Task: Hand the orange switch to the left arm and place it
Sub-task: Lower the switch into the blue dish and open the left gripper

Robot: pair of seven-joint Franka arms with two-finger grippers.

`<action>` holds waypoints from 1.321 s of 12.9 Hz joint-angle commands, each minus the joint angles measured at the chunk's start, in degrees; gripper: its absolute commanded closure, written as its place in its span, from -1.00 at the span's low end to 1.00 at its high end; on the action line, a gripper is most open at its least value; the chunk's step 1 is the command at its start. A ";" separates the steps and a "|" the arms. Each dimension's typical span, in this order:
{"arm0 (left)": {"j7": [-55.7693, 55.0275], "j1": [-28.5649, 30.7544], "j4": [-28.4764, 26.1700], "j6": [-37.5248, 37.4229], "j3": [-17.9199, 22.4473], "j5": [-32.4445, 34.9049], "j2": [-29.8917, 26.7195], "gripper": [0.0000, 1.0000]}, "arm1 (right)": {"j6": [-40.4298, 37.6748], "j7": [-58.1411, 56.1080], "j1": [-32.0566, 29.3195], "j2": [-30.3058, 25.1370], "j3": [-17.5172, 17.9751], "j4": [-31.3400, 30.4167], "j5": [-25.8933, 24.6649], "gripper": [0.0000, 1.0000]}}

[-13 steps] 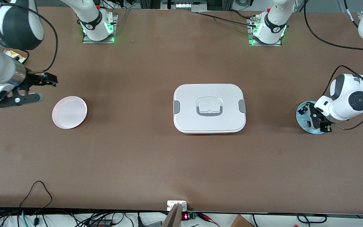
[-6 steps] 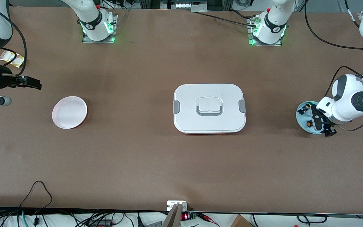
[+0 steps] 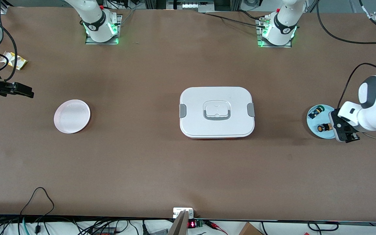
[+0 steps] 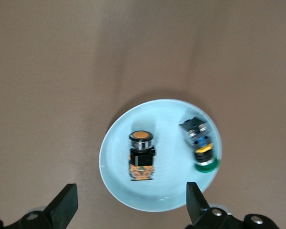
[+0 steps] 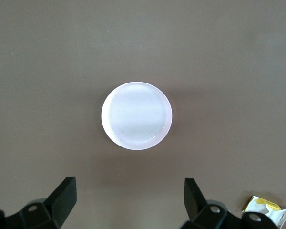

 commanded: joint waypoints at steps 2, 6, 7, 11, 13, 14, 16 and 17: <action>-11.45 -3.98 8.47 -15.81 -1.57 -4.73 0.21 -1.00 | -1.23 1.43 -2.71 -2.00 5.17 0.55 -0.45 -1.00; -31.22 -4.43 17.71 -30.67 -9.04 -5.01 0.21 -1.00 | 6.22 0.64 -3.05 -6.92 4.91 -8.66 -0.46 -1.00; -36.48 -5.39 19.73 -33.83 -11.06 -5.18 0.30 -1.00 | 5.81 1.43 -3.05 -7.02 4.91 -8.59 -0.28 -1.00; -49.51 -10.05 23.79 -36.33 -10.47 -6.93 -1.10 -1.00 | 0.36 1.26 -2.97 -7.02 4.99 -4.73 -0.02 -1.00; -58.28 -14.50 23.09 -31.34 -2.08 -14.28 -5.48 -1.00 | -0.70 2.13 -2.53 -7.11 5.43 -3.85 0.16 -1.00; -61.90 -19.24 22.91 -30.01 5.80 -18.41 -6.98 -1.00 | -0.70 3.70 -1.92 -7.11 5.78 -3.76 -0.19 -1.00; -66.57 -26.90 21.60 -26.07 16.47 -22.22 -10.41 -1.00 | -0.70 2.76 -2.17 -7.11 5.43 -2.71 0.16 -1.00; -67.29 -28.06 19.16 -23.26 18.08 -22.84 -12.51 -1.00 | -0.79 2.58 -2.26 -7.02 5.35 -2.27 0.25 -1.00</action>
